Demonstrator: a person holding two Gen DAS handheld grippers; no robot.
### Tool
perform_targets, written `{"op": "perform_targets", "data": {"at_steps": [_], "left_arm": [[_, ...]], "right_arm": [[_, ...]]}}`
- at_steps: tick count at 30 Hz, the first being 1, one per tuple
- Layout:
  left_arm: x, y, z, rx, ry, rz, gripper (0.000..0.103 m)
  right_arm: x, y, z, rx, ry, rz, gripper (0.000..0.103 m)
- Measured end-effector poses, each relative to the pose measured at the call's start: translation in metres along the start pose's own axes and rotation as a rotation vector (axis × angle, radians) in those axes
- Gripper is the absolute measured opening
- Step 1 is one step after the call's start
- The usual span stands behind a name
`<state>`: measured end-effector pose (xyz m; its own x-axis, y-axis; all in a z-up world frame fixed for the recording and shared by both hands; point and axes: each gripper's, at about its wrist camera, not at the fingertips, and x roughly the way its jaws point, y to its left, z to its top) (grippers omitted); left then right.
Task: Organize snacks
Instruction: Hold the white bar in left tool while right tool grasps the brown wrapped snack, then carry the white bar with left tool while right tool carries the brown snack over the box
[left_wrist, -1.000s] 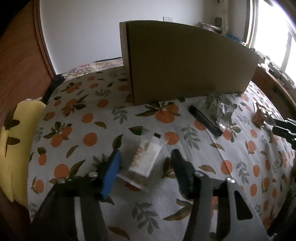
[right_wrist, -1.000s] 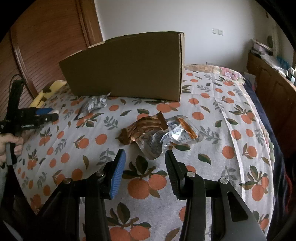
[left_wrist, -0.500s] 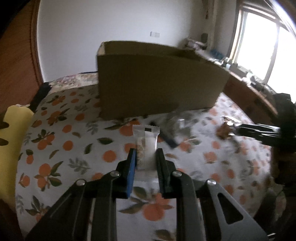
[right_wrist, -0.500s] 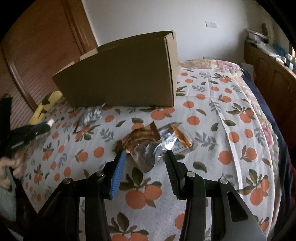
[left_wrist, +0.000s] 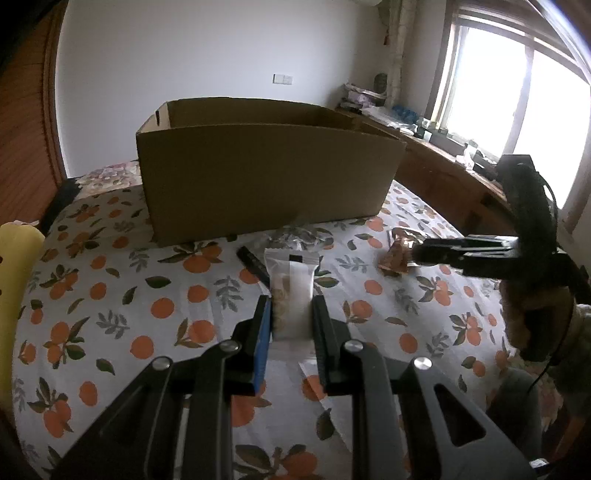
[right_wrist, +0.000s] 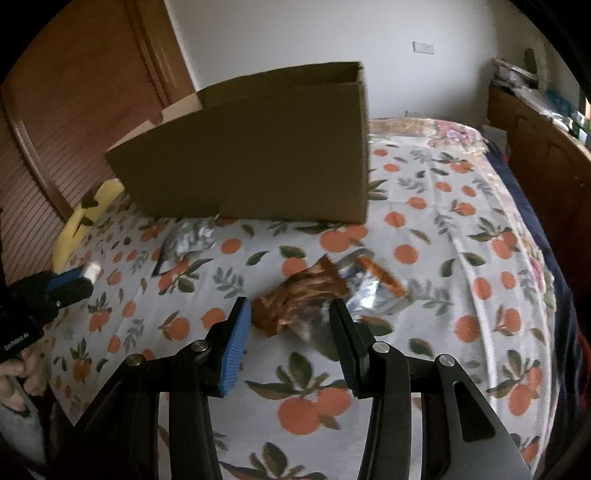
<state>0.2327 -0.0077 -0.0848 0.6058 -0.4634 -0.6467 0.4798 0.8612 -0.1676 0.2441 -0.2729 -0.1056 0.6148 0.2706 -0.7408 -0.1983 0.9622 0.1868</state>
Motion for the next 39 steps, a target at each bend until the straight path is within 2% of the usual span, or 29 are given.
{"op": "perform_targets", "data": {"at_steps": [12, 17, 20, 23, 24, 25, 30, 39], "left_arm": [[-0.004, -0.003, -0.001, -0.013, -0.012, -0.014, 0.019], [-0.004, -0.003, -0.004, -0.007, -0.009, -0.01, 0.019], [-0.003, -0.002, -0.003, -0.014, -0.011, -0.007, 0.019], [-0.004, -0.002, -0.003, -0.019, -0.015, -0.006, 0.019], [-0.003, -0.002, -0.003, -0.018, -0.014, -0.006, 0.019], [-0.003, -0.002, -0.003, -0.017, -0.013, -0.006, 0.019], [-0.009, -0.003, -0.003, -0.011, -0.019, 0.004, 0.019], [-0.031, -0.017, 0.002, 0.002, -0.046, 0.018, 0.019]], "right_arm": [[0.037, 0.004, 0.032, 0.01, 0.055, -0.083, 0.045], [0.052, 0.021, 0.028, -0.088, 0.081, -0.134, 0.044], [0.054, 0.033, 0.024, -0.154, 0.068, -0.181, 0.042], [0.055, 0.036, 0.025, -0.161, 0.073, -0.178, 0.034], [0.055, 0.037, 0.025, -0.164, 0.073, -0.185, 0.025], [0.055, 0.038, 0.025, -0.166, 0.075, -0.184, 0.021], [0.051, 0.037, 0.023, -0.152, 0.073, -0.179, 0.02], [0.003, 0.041, 0.017, -0.153, 0.009, -0.129, 0.02]]}}
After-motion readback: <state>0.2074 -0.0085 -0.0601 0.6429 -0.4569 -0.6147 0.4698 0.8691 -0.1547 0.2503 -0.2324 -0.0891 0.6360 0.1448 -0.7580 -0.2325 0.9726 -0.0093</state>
